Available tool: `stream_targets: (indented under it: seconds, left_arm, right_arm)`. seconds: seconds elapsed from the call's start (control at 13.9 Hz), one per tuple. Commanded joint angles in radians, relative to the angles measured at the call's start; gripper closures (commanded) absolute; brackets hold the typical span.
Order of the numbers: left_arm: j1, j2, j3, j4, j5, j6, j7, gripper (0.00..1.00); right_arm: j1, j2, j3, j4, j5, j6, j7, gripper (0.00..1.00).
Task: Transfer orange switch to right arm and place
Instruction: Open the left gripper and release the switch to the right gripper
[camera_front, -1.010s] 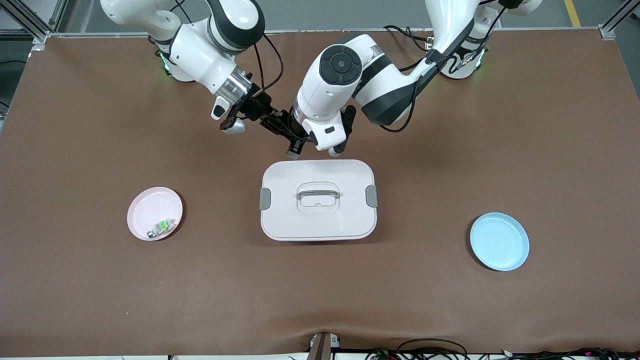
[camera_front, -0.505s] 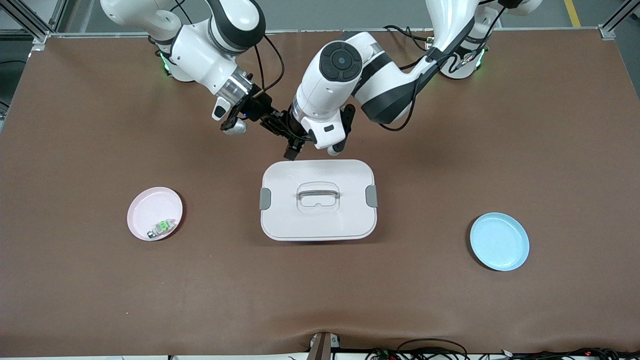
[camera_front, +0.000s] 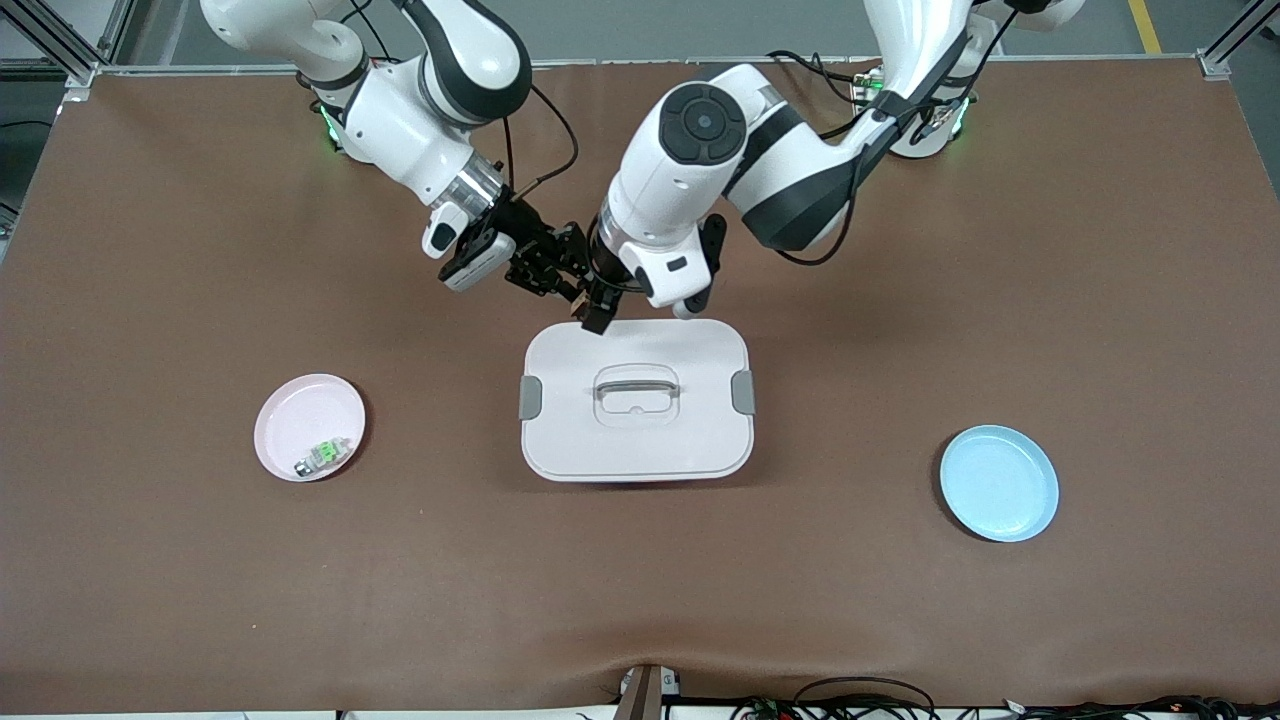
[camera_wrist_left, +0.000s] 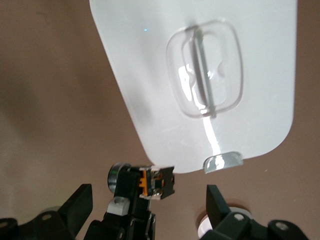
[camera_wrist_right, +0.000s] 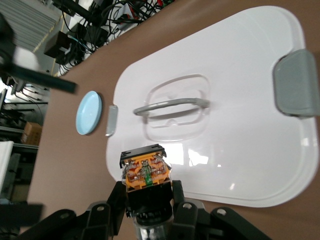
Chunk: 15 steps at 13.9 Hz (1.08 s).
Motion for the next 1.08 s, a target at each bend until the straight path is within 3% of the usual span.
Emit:
stream_targets:
  seconds: [0.0,0.22,0.43,0.58,0.87,1.01]
  left_arm:
    - [0.006,-0.035,0.043,-0.001,0.017,-0.031,-0.019,0.0]
    - [0.031,-0.056,0.104,0.001,0.014,-0.056,-0.016,0.0]
    - [0.112,-0.061,0.114,-0.001,0.017,-0.056,0.017,0.0]
    - [0.158,-0.059,0.115,-0.001,0.017,-0.056,0.053,0.0]
    - [0.207,-0.061,0.118,-0.001,0.018,-0.113,0.116,0.0]
    - [0.221,-0.062,0.12,-0.001,0.02,-0.137,0.139,0.0]
  right_arm:
    - [-0.03,0.025,0.005,-0.033,0.018,-0.001,-0.185,1.0]
    - [-0.082,0.088,0.005,-0.058,0.017,-0.001,-0.412,1.0]
    - [-0.136,0.116,0.006,-0.061,0.014,-0.012,-0.551,1.0]
    - [-0.153,0.113,0.008,-0.065,0.014,-0.03,-0.545,1.0]
    - [-0.237,0.076,0.005,-0.091,0.012,-0.212,-0.488,1.0]
    - [-0.245,0.062,0.003,-0.088,0.011,-0.271,-0.363,1.0]
